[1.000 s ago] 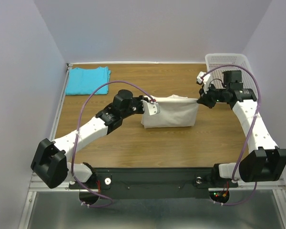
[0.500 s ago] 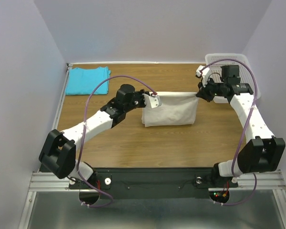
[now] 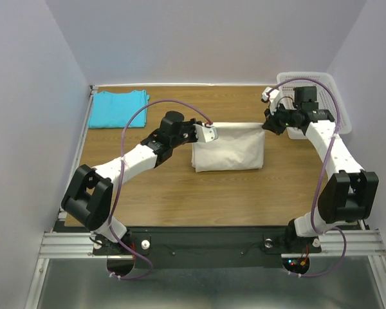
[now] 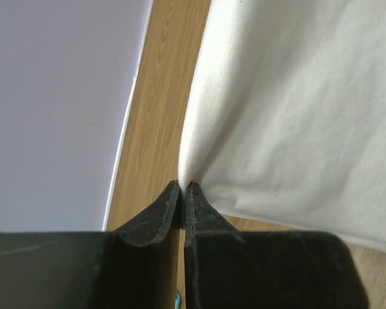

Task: Fold and stack the t-shirts
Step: Fold the tshirt

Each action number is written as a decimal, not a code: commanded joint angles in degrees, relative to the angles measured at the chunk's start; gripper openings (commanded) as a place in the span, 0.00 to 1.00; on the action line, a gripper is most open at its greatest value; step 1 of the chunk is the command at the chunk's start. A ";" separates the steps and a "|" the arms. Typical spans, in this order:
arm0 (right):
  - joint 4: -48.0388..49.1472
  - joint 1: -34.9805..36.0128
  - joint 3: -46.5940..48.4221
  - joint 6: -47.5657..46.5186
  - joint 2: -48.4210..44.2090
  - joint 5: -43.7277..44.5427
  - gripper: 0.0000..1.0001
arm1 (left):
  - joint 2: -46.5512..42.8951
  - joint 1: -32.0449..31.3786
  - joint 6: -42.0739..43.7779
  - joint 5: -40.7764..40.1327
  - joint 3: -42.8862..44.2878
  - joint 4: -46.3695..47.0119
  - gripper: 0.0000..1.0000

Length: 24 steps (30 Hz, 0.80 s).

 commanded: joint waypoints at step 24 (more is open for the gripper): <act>10.60 -0.53 5.37 2.77 6.53 3.50 0.01 | 7.63 1.93 -0.13 -4.76 7.13 7.45 0.00</act>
